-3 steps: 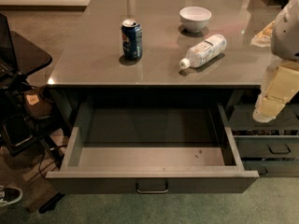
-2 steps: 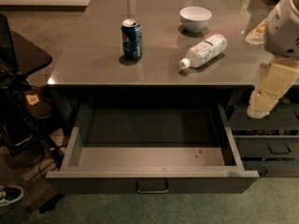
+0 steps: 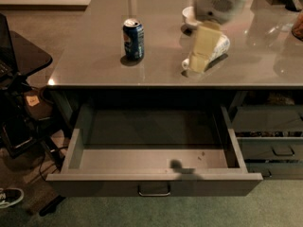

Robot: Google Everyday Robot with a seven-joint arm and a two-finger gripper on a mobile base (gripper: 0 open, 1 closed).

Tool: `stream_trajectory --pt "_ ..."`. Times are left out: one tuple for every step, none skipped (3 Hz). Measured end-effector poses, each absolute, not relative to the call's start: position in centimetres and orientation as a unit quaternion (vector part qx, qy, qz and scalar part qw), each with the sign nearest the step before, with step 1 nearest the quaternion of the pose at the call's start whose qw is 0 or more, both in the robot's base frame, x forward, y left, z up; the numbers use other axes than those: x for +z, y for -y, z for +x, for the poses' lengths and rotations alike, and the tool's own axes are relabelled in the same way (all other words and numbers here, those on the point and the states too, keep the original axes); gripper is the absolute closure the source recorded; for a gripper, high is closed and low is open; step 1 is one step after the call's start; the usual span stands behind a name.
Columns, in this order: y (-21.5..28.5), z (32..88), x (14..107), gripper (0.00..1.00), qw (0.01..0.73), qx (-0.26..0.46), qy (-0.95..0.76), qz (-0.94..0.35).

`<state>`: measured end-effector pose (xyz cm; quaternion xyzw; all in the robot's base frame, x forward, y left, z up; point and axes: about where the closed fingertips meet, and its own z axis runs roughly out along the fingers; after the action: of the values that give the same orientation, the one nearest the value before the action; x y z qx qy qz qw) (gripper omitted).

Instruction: Place pepsi can into top drawer

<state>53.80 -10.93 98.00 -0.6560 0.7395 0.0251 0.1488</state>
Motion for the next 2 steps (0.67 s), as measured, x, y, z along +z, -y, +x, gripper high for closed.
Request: stream_trajectory --pt "5.4 59.6 99.0 0.00 0.167 0.035 -0.728 -0.664" --pt "3.3 61.4 101.4 0.00 0.211 0.030 -0.716 -0.665"
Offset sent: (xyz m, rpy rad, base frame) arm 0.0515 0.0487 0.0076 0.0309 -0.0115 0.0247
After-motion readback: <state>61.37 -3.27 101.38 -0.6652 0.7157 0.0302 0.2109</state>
